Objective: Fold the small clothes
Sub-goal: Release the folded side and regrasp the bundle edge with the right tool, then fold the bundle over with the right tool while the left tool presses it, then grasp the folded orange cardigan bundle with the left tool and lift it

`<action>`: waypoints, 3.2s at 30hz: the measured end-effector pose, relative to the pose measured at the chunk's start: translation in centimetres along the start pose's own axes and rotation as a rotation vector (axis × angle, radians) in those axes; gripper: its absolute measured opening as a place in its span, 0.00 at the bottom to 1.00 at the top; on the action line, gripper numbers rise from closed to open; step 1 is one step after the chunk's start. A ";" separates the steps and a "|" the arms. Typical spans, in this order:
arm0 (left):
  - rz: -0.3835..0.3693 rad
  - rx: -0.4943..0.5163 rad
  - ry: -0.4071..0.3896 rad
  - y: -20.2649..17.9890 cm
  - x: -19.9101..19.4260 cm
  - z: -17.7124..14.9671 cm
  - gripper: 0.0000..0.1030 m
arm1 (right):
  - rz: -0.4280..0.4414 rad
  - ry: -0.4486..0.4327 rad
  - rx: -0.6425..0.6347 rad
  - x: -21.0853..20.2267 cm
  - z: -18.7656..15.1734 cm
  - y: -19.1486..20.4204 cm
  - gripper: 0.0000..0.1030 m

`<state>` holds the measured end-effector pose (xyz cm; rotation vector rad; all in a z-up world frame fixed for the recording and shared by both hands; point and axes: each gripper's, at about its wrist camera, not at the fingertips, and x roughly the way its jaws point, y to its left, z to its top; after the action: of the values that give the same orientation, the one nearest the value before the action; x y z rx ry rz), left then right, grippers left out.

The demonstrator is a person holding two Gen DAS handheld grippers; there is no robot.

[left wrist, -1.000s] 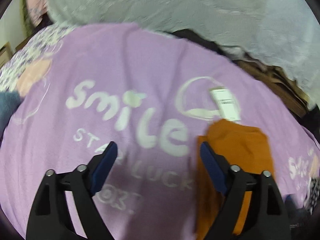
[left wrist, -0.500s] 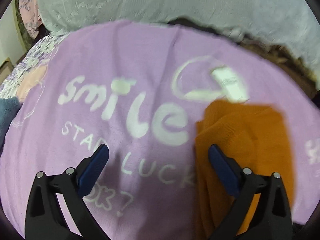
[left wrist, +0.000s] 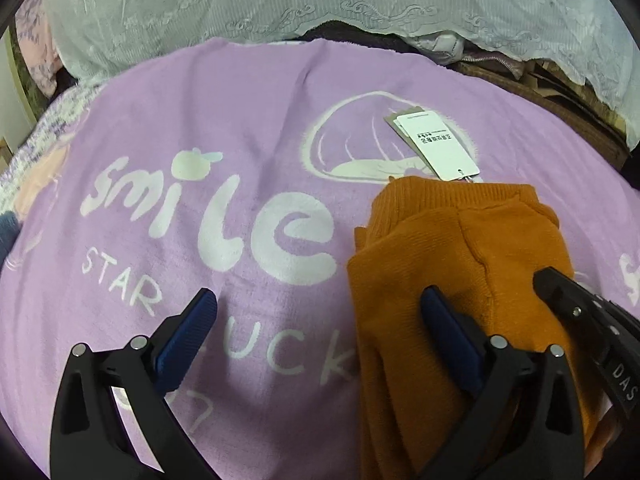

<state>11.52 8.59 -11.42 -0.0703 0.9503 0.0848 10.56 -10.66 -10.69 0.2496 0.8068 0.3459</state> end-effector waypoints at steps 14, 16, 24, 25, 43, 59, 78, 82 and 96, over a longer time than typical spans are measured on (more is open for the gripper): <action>-0.117 0.046 0.030 0.1 -3.3 -4.0 0.94 | 0.031 -0.020 -0.115 -5.4 -5.1 -0.5 0.03; -0.150 0.035 0.022 0.2 -4.2 -3.9 0.89 | 0.055 -0.041 -0.082 -6.1 -4.8 -1.0 0.05; -0.407 -0.065 0.098 1.4 -3.2 -2.6 0.88 | 0.118 -0.083 0.062 -6.1 -2.3 -3.1 0.60; -0.425 -0.077 0.123 1.4 -2.4 -2.5 0.88 | 0.122 -0.070 0.077 -5.4 -2.0 -3.1 0.60; -0.495 -0.050 0.087 -1.6 -2.4 -2.2 0.34 | 0.169 -0.019 0.141 -0.8 -2.1 -2.3 0.32; -0.522 0.181 0.022 -11.3 -10.1 -5.4 0.29 | 0.038 -0.172 0.120 -13.7 -4.8 -6.1 0.31; -0.608 0.333 -0.010 -21.8 -15.6 -8.4 0.29 | -0.050 -0.306 0.190 -23.9 -8.7 -13.0 0.31; -0.594 0.337 -0.014 -22.1 -15.6 -8.8 0.29 | -0.047 -0.305 0.193 -23.6 -9.0 -13.0 0.31; -0.519 0.357 -0.082 -21.9 -15.8 -9.8 0.29 | -0.051 -0.312 0.175 -23.0 -9.4 -12.2 0.31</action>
<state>-3.28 -14.84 -3.70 0.0179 0.8280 -0.5554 -8.61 -30.08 -6.08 0.4340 0.5342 0.1816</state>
